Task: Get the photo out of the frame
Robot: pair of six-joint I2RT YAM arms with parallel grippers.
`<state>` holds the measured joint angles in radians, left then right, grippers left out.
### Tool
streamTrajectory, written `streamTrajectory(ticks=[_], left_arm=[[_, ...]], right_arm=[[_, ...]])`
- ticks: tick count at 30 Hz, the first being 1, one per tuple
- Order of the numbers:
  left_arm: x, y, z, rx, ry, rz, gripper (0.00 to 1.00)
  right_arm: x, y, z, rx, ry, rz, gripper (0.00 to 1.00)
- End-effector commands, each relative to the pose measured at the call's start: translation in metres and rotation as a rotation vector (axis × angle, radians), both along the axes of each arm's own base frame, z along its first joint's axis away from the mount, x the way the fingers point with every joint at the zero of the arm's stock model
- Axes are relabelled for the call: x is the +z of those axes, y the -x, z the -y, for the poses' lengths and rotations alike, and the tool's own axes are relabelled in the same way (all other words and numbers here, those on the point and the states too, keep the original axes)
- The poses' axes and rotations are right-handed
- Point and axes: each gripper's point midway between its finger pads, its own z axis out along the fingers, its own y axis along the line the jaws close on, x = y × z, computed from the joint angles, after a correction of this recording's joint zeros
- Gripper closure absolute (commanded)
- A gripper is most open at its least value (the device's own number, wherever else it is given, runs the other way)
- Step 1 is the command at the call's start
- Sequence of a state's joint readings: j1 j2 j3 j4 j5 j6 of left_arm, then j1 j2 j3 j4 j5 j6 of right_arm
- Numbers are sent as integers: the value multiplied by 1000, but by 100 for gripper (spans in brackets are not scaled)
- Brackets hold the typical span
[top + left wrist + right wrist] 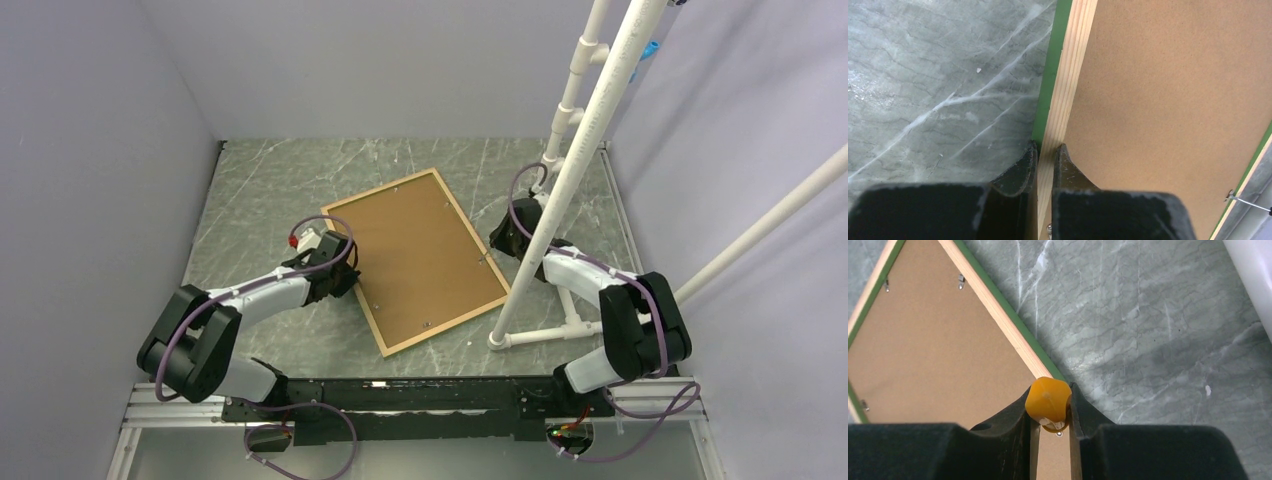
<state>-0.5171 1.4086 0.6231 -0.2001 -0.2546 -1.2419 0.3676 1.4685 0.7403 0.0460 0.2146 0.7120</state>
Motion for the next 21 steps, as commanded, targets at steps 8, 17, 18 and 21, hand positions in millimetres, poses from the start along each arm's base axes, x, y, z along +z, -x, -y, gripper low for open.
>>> streamTrajectory(ticks=[8,17,18,21], left_arm=[[-33,43,-12,-98,-110,-194,100],[-21,29,-13,-164,-145,-157,100],[-21,26,-15,-178,-140,-159,100],[-23,19,-27,-198,-126,-158,100]], right_arm=[[51,-23,-34,258,-215,38,100],[47,-14,-32,327,-154,37,100],[49,-12,-31,337,-144,46,100],[54,-4,-28,366,-116,72,100]])
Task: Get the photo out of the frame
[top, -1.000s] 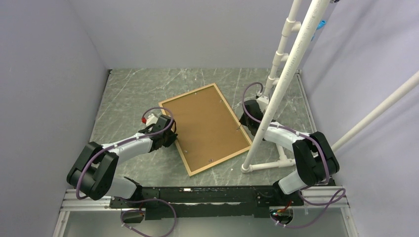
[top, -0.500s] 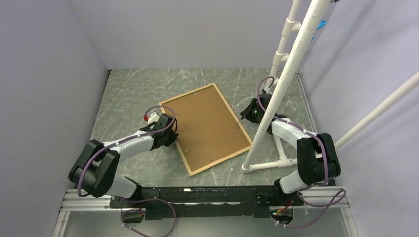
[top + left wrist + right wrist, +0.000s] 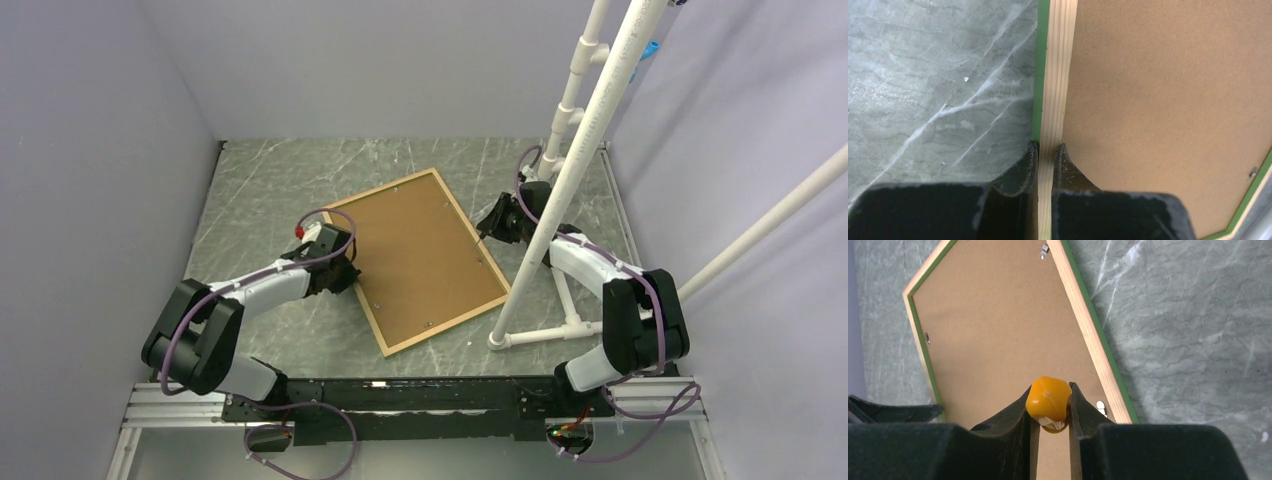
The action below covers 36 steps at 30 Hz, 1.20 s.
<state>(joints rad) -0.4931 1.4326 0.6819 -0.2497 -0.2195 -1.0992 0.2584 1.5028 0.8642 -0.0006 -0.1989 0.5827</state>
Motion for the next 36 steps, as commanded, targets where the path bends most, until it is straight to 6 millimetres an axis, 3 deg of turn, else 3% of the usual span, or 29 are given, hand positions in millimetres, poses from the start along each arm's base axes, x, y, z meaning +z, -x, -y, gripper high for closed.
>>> streamTrajectory(ticks=[1,7,12,16,17,19,21,24,29,33,36], left_arm=[[-27,19,-27,-102,-64,-127,100],[-32,-1,-50,-180,-51,-181,100],[-32,-20,-56,-257,136,-195,100],[-17,-30,-61,-247,145,-133,100],[-11,-31,-60,-259,145,-102,93],[1,-34,-60,-287,130,-28,69],[7,-33,-60,-304,124,12,51],[12,-29,-59,-312,127,29,34],[22,-9,-54,-347,146,80,22],[31,13,-48,-367,146,128,20],[35,31,-31,-401,144,162,21]], right_arm=[[21,9,2,68,34,93,100],[15,21,3,86,33,90,100],[6,30,-2,107,0,65,100],[4,35,-8,130,-33,58,100],[4,37,-8,135,-38,57,100],[6,38,-8,136,-42,63,100],[5,38,-8,140,-40,66,100],[3,39,-8,149,-34,66,100],[0,45,-10,167,-45,57,100],[3,48,-13,179,-62,60,100],[4,49,-13,178,-65,63,100]])
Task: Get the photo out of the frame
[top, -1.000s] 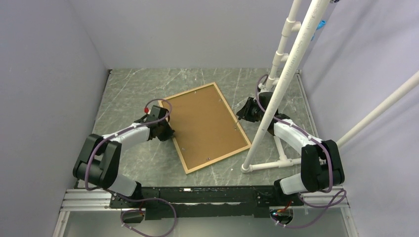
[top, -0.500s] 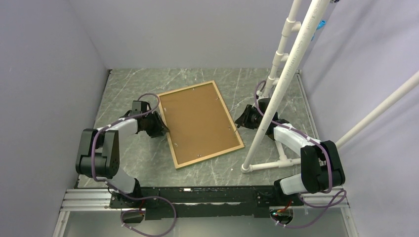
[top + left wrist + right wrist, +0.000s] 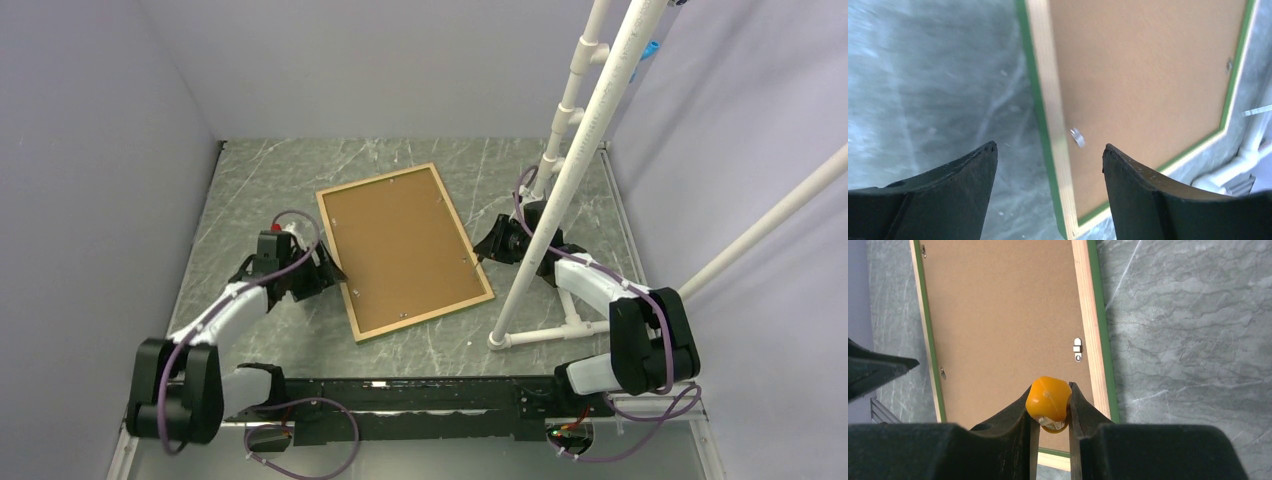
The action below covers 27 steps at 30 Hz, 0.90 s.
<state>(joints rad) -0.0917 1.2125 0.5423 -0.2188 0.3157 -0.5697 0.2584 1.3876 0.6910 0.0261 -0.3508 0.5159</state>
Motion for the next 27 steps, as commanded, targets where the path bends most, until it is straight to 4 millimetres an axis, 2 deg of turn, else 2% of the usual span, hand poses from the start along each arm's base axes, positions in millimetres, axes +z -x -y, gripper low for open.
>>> streamTrajectory(ticks=[1,2,6,13,15,17,19,23,27], left_arm=[[10,18,25,-56,19,77,21],[8,25,37,-80,26,79,22],[-9,41,55,-70,33,55,29],[-31,51,54,-99,-80,-1,43],[-35,52,51,-104,-111,-22,52],[-36,52,45,-112,-166,-52,61],[-31,50,26,-90,-285,-88,66],[-11,36,-10,-28,-432,-98,62],[-18,27,-40,61,-340,-182,62]], right_arm=[[21,-5,-4,17,-38,83,100],[20,-5,-5,20,-41,80,100],[20,0,-9,32,-68,72,100],[23,6,-5,22,-60,82,100],[22,6,-3,16,-51,82,100],[21,6,-3,13,-48,82,100],[22,4,-4,11,-53,81,100],[21,0,-8,22,-67,67,100],[20,-5,-9,29,-60,61,100]])
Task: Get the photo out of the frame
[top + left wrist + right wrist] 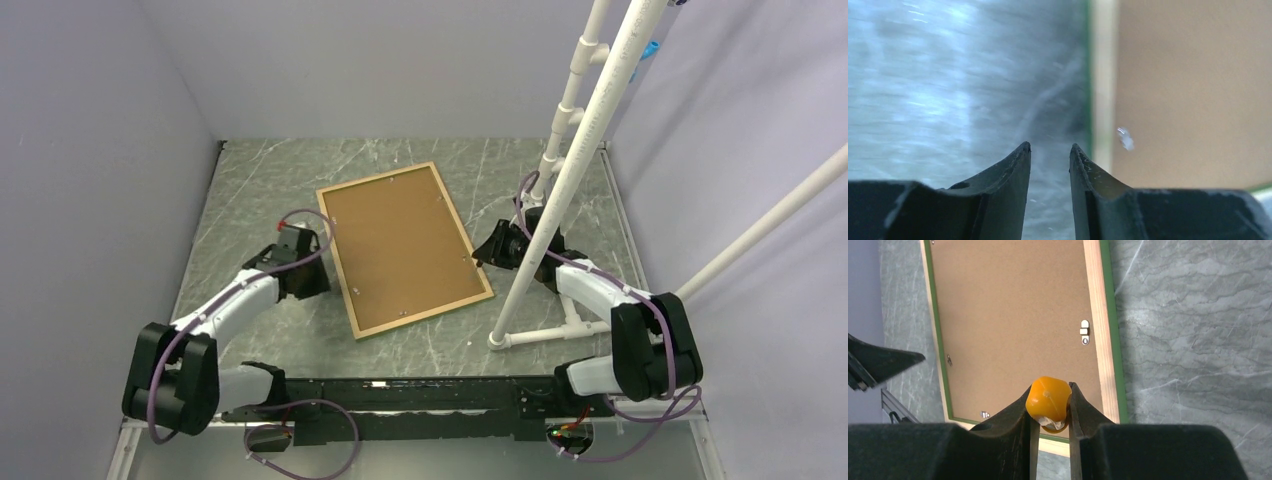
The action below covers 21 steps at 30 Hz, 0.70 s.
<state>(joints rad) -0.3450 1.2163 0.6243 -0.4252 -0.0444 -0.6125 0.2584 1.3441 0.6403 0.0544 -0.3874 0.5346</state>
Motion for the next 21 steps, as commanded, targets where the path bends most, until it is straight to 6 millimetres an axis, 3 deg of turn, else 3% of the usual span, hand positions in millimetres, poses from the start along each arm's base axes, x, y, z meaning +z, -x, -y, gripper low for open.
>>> streamTrajectory(ticks=[1,3,5,9,14,17,21], left_arm=[[-11,4,-50,112,-39,-119,63],[-6,2,-54,161,-2,-123,63],[10,-5,-45,156,68,-41,57],[57,-12,-4,71,323,224,33],[89,5,42,-47,392,333,31],[94,24,95,-217,474,344,30],[74,53,154,-434,471,234,29]], right_arm=[[19,-17,-6,11,-20,56,100],[21,-18,-6,10,-23,60,100],[23,-17,-7,9,-31,66,100],[22,-19,-8,14,-29,60,100],[21,-20,-12,25,-51,58,100],[19,-21,-14,31,-54,44,100],[22,-21,-13,15,-65,50,100]])
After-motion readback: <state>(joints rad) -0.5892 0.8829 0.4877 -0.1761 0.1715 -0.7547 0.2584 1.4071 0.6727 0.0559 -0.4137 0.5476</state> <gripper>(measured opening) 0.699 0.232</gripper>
